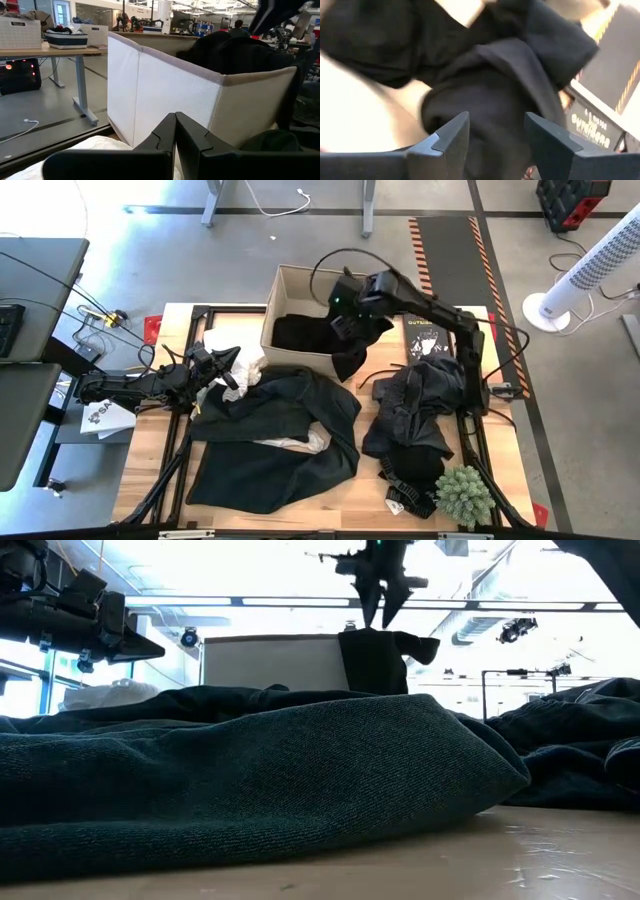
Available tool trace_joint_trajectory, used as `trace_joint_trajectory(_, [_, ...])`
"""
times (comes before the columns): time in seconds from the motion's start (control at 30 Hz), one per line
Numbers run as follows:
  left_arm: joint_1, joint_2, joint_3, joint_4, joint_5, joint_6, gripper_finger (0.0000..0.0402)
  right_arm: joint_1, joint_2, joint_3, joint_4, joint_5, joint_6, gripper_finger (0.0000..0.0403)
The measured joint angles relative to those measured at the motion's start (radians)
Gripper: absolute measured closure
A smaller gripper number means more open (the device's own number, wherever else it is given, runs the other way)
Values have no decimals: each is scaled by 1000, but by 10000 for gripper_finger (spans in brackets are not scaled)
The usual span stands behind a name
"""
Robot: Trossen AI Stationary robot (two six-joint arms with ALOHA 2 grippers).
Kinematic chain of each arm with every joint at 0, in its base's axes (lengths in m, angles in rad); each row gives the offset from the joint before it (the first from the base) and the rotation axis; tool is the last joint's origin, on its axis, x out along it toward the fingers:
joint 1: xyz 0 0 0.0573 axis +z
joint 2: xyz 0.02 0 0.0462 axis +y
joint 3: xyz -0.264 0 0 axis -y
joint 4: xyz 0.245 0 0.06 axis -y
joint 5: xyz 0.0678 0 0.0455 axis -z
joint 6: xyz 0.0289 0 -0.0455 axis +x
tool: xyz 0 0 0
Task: Sort clothes
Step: Put the black shirt into the laundry bin
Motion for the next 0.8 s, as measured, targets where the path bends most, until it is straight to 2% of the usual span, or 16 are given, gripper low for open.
trace_joint_trajectory(0.13, [0, 0, 0, 0, 0, 0, 394, -60, 6, -96, 7, -42, -25, 225])
trace_joint_trajectory(0.2, [0, 0, 0, 0, 0, 0, 394, -66, 5, -140, 32, -49, -43, 242])
trace_joint_trajectory(0.27, [0, 0, 0, 0, 0, 0, 394, -64, 5, -158, 47, -47, -57, 274])
trace_joint_trajectory(0.4, [0, 0, 0, 0, 0, 0, 394, -45, 6, -137, 81, -45, -100, 370])
trace_joint_trajectory(0.43, [0, 0, 0, 0, 0, 0, 394, -38, 6, -121, 82, -38, -113, 384])
trace_joint_trajectory(0.7, [0, 0, 0, 0, 0, 0, 394, -3, 7, 56, 110, 186, -108, 380])
trace_joint_trajectory(0.8, [0, 0, 0, 0, 0, 0, 394, -5, 0, 63, 155, 125, -127, 386])
